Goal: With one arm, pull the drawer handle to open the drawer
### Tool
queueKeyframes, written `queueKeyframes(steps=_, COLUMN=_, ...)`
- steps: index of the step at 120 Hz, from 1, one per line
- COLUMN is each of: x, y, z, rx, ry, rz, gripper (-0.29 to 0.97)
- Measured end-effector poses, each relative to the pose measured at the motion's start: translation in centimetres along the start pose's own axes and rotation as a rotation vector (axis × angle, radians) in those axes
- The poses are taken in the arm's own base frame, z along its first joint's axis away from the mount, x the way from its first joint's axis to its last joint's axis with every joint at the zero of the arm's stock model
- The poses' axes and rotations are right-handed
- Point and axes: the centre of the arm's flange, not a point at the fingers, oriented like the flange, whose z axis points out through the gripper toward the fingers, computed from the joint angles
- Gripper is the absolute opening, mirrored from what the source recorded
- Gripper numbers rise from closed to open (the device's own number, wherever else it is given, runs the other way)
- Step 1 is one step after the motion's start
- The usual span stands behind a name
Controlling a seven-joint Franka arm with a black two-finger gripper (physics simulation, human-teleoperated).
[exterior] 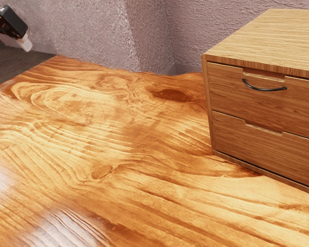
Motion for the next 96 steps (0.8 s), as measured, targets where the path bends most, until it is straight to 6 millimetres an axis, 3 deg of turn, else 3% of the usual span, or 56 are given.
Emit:
queueKeyframes(steps=4, x=-0.2, y=-0.7, z=-0.1, rx=0.014, ry=-0.004, rz=-0.015, gripper=0.66)
queueKeyframes(steps=10, x=-0.1, y=-0.3, z=0.0, rx=0.022, ry=-0.010, rz=-0.006, gripper=0.66)
queueKeyframes(steps=16, x=0.1, y=1.5, z=0.2, rx=0.016, ry=-0.020, rz=0.029, gripper=0.66)
queueKeyframes(steps=21, x=0.3, y=4.2, z=0.8, rx=0.003, ry=-0.037, rz=0.088, gripper=0.66)
queueKeyframes(steps=27, x=0.9, y=9.0, z=1.8, rx=-0.022, ry=-0.044, rz=0.222, gripper=0.66)
queueKeyframes(steps=32, x=0.9, y=14.5, z=2.1, rx=-0.054, ry=-0.038, rz=0.383, gripper=0.66)
queueKeyframes(steps=37, x=1.1, y=20.4, z=3.9, rx=-0.096, ry=-0.056, rz=0.556, gripper=0.66)
queueKeyframes(steps=46, x=-0.6, y=29.7, z=5.5, rx=-0.160, ry=-0.069, rz=0.831, gripper=0.66)
queueKeyframes(steps=51, x=-2.0, y=33.7, z=5.5, rx=-0.183, ry=-0.066, rz=0.961, gripper=0.66)
queueKeyframes(steps=56, x=-2.8, y=36.1, z=5.9, rx=-0.188, ry=-0.064, rz=1.056, gripper=0.66)
queueKeyframes(steps=60, x=-2.4, y=36.4, z=6.7, rx=-0.179, ry=-0.063, rz=1.095, gripper=0.65)
queueKeyframes(steps=64, x=-1.0, y=34.9, z=8.0, rx=-0.157, ry=-0.063, rz=1.097, gripper=0.65)
queueKeyframes(steps=74, x=4.5, y=26.4, z=12.3, rx=-0.074, ry=-0.056, rz=1.012, gripper=0.66)
queueKeyframes(steps=79, x=6.2, y=24.0, z=14.0, rx=-0.036, ry=-0.041, rz=1.009, gripper=0.66)
queueKeyframes(steps=83, x=6.8, y=24.3, z=14.9, rx=-0.010, ry=-0.025, rz=1.047, gripper=0.66)
queueKeyframes(steps=96, x=6.5, y=29.5, z=15.8, rx=0.025, ry=0.038, rz=1.224, gripper=0.66)
